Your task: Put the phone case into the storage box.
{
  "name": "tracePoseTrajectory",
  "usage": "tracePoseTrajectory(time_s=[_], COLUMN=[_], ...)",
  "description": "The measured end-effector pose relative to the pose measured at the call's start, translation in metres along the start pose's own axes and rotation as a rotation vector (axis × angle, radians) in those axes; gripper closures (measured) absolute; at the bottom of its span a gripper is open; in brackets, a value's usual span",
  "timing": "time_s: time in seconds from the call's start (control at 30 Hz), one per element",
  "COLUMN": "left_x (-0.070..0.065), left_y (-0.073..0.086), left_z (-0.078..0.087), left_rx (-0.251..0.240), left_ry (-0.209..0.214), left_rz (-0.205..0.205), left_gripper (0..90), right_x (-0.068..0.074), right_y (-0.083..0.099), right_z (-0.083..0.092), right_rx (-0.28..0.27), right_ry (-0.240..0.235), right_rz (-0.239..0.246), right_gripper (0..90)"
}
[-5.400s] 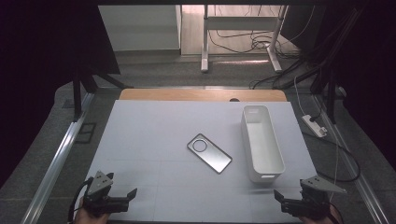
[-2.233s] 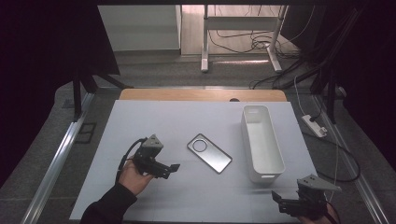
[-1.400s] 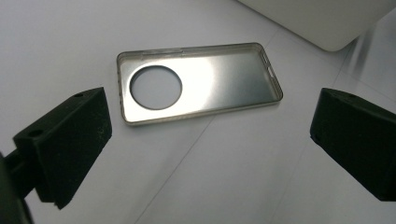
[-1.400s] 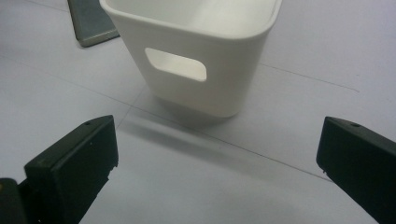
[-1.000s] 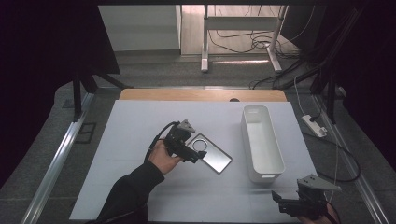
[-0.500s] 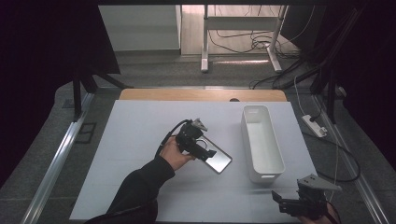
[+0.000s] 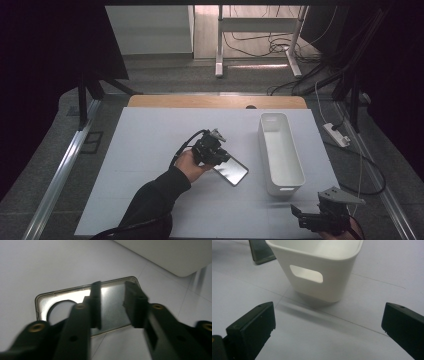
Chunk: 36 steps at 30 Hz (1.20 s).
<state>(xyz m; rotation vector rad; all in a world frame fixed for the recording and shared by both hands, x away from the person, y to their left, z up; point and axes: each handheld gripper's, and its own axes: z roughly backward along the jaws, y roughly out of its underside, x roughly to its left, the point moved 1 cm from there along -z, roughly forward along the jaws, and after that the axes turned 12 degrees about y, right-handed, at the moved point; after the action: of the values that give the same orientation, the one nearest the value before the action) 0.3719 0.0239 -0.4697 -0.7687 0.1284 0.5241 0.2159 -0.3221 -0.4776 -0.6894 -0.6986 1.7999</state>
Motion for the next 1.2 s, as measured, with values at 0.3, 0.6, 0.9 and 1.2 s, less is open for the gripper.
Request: tracePoseTrajectory(time_s=[0.3,0.6,0.9,1.2], left_x=[-0.002,-0.002,-0.003,-0.001], left_y=[0.002,0.014,0.021,0.029], left_z=[-0.002,-0.017,-0.032,-0.042], left_rx=[0.006,0.032,0.04,0.059], left_ry=[0.011,-0.018,-0.016,-0.011], left_rz=[0.0,-0.015,-0.002,0.005], left_gripper=[89.1,89.2,89.1,89.1], right_x=[0.0,0.0,0.0,0.0], right_y=[0.0,0.0,0.0,0.0], right_z=[0.0,0.0,0.0,0.0], right_rx=[0.001,0.005,0.002,0.003], right_ry=[-0.001,-0.002,-0.002,-0.003], right_rz=[-0.001,-0.001,-0.002,0.0], right_gripper=[0.0,0.0,0.0,0.0])
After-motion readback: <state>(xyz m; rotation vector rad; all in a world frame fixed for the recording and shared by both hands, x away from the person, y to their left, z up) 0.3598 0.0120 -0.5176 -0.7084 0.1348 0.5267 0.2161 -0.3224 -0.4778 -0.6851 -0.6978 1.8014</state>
